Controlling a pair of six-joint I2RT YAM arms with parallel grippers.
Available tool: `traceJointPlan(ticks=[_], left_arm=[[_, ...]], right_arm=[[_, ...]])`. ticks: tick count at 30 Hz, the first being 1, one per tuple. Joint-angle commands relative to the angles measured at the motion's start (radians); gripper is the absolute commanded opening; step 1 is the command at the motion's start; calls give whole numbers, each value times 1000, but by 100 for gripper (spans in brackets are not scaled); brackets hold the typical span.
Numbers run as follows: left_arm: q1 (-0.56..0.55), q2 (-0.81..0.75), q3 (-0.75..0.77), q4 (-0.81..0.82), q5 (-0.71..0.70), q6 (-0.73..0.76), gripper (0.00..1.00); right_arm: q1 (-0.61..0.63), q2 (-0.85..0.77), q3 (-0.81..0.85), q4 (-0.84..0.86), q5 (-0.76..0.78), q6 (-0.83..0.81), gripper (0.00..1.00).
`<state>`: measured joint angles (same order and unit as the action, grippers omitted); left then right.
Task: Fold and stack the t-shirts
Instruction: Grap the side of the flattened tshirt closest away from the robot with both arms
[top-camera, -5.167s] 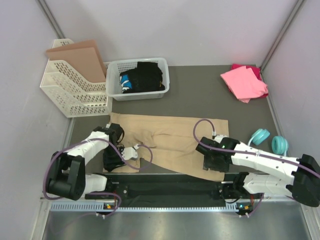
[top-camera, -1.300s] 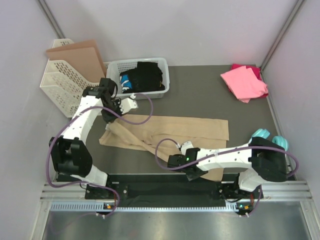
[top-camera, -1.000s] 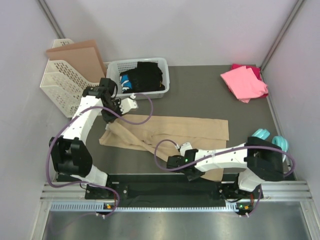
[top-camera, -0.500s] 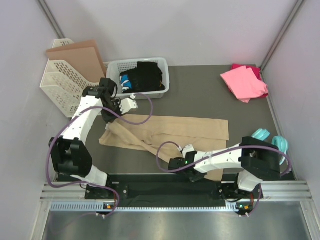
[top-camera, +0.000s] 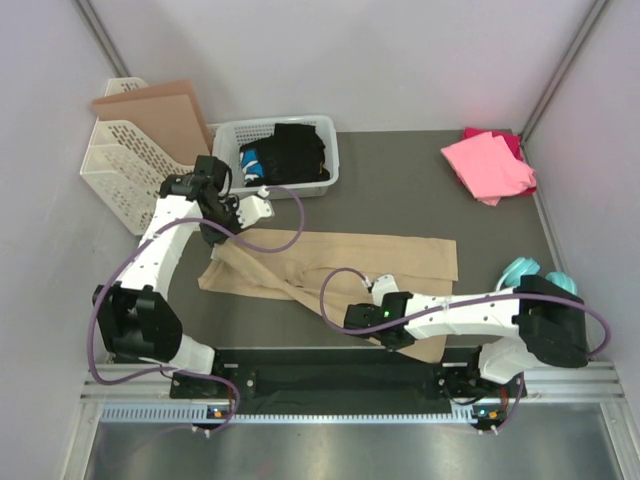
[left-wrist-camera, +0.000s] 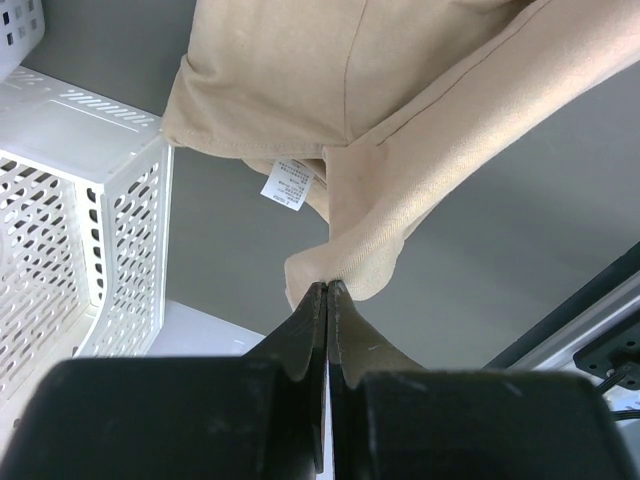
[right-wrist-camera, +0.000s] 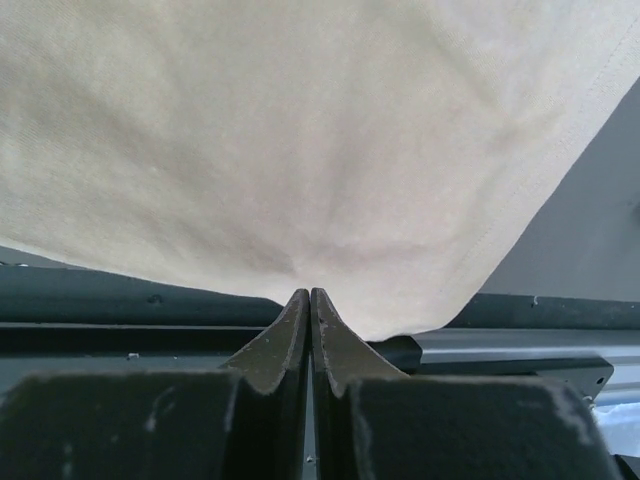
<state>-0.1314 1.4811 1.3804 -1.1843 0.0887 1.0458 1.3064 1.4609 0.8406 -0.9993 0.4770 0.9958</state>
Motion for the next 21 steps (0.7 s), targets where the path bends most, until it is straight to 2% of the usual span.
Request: traceJointPlan(ticks=[1,4,6,7,10,21], left_arm=[[4,-45,9,-26,2,5,0],[4,-47,6,-26,-3,3,0],[4,-47,5,-26,-3,3,0],[4,-47,3,-25,-3,3,0],[4,-44,2,-21,-4,2,0],[4,-50,0,-18,-3,3,0]], right_arm=[[-9,-27,17,-25,35,6,0],[-6,-22,14,2,8,-16,2],[-3,4,15,24,-15,-58,19],[10,15,17,53,-26,-77,36],[34,58,37,90,-52,-135,48],[50,147,71,77,-74,-197,46]])
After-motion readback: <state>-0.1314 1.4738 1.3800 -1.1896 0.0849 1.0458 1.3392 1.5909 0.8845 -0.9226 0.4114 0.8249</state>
